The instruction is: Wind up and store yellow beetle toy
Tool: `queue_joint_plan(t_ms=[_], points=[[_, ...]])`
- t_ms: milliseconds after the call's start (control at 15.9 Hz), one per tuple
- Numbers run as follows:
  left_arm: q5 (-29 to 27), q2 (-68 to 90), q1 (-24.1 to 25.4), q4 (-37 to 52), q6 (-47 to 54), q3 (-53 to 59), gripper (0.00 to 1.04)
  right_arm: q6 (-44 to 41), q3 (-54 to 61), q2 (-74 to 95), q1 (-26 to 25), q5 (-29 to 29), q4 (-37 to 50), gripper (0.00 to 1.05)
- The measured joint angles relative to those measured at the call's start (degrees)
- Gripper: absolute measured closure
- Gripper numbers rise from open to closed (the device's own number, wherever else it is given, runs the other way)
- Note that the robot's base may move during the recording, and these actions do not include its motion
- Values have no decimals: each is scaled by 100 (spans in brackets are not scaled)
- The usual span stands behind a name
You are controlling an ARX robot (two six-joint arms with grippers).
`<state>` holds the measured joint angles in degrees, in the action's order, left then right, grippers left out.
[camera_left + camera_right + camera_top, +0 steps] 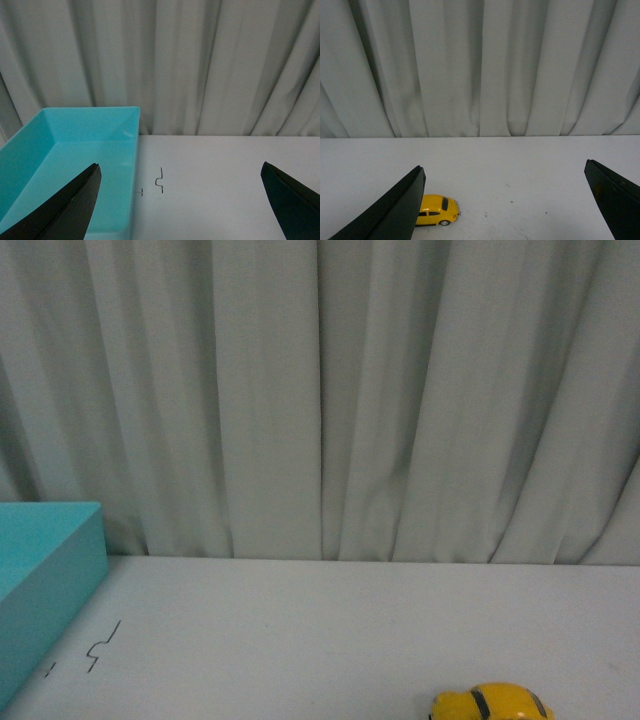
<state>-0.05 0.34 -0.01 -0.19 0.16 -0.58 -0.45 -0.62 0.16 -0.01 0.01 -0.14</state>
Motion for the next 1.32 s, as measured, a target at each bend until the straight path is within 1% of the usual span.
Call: queue_joint_plan(t_ms=[880, 942, 1005, 1068, 1131, 1194, 1257, 1319], points=[[2, 0, 0, -2, 0, 0, 7, 0, 0, 7, 0, 0, -7, 7], [4, 0, 0, -2, 0, 0, 7, 98, 0, 79, 111, 385, 190, 7], [4, 0, 0, -2, 0, 0, 7, 374, 0, 623, 7, 837, 1091, 7], [2, 0, 0, 0, 0, 0, 7, 470, -2, 1541, -664, 525, 1976, 7], [0, 0, 0, 0, -2, 0, 7, 595, -17, 2459, -1213, -66, 2938, 7], [2, 0, 0, -2, 0, 2, 7, 564, -151, 3552, -1620, -826, 4050, 7], [2, 0, 0, -2, 0, 0, 7, 413, -479, 4607, -1853, -1628, 5040, 7], [9, 0, 0, -7, 0, 0, 7, 199, -870, 5364, -1991, -2256, 5565, 7]])
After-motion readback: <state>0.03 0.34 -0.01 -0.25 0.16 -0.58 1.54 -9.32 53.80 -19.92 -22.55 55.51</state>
